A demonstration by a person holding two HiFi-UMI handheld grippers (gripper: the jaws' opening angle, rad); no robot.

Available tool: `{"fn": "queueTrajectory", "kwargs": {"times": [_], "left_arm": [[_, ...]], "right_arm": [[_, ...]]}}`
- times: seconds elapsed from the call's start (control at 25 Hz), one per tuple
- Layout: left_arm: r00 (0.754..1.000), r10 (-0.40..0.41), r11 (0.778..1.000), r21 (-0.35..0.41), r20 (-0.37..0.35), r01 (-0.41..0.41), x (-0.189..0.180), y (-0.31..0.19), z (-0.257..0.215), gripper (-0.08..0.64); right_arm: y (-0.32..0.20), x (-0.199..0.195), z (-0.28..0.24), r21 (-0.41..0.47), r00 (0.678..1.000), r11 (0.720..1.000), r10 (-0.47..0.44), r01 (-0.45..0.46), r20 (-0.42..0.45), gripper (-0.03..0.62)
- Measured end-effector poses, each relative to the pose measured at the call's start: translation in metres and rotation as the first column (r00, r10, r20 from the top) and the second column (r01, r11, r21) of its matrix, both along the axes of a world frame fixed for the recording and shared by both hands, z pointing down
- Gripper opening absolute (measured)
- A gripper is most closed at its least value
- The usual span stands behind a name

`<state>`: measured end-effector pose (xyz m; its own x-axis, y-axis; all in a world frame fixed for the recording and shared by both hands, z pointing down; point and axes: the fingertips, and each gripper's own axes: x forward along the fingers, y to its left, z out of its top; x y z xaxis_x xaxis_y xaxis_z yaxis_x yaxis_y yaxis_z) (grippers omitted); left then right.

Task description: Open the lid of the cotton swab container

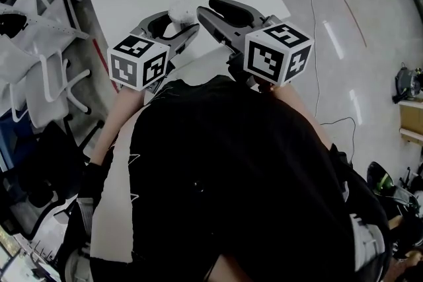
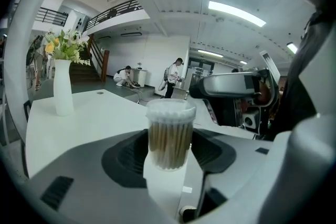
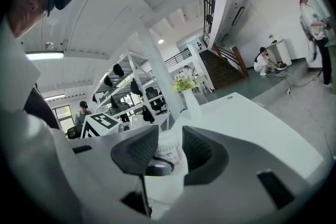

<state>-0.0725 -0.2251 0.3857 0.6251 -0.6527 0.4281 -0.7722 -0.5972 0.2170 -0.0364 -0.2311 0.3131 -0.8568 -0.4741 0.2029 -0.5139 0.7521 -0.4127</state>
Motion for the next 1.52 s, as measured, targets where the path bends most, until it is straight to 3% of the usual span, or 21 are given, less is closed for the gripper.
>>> {"fn": "queueTrajectory", "kwargs": {"times": [0.16,0.44,0.84,1.08,1.52], "left_arm": [[1.0,0.02,1.0,0.008,0.0,-0.02,0.005,-0.001,-0.003,0.267],[0.997,0.074,0.997,0.01,0.001,-0.074,0.018,0.004,-0.01,0.267],[0.989,0.144,0.99,-0.004,0.024,-0.144,0.04,0.014,-0.013,0.264],[0.987,0.158,0.987,-0.008,0.018,-0.158,0.04,0.017,-0.016,0.264],[0.986,0.168,0.986,-0.013,0.015,-0.167,0.04,0.02,-0.016,0.264]], "right_arm": [[0.005,-0.006,-0.003,0.009,0.999,0.999,-0.039,0.039,0.012,0.222],[0.013,-0.01,-0.001,0.032,0.997,0.997,-0.074,0.074,-0.015,0.282],[0.02,-0.008,0.004,0.095,0.992,0.991,-0.081,0.09,-0.1,0.288],[0.019,-0.01,0.002,0.124,0.993,0.99,-0.058,0.071,-0.106,0.271],[0.018,-0.007,0.005,0.064,0.997,0.996,-0.05,0.054,-0.063,0.242]]}}
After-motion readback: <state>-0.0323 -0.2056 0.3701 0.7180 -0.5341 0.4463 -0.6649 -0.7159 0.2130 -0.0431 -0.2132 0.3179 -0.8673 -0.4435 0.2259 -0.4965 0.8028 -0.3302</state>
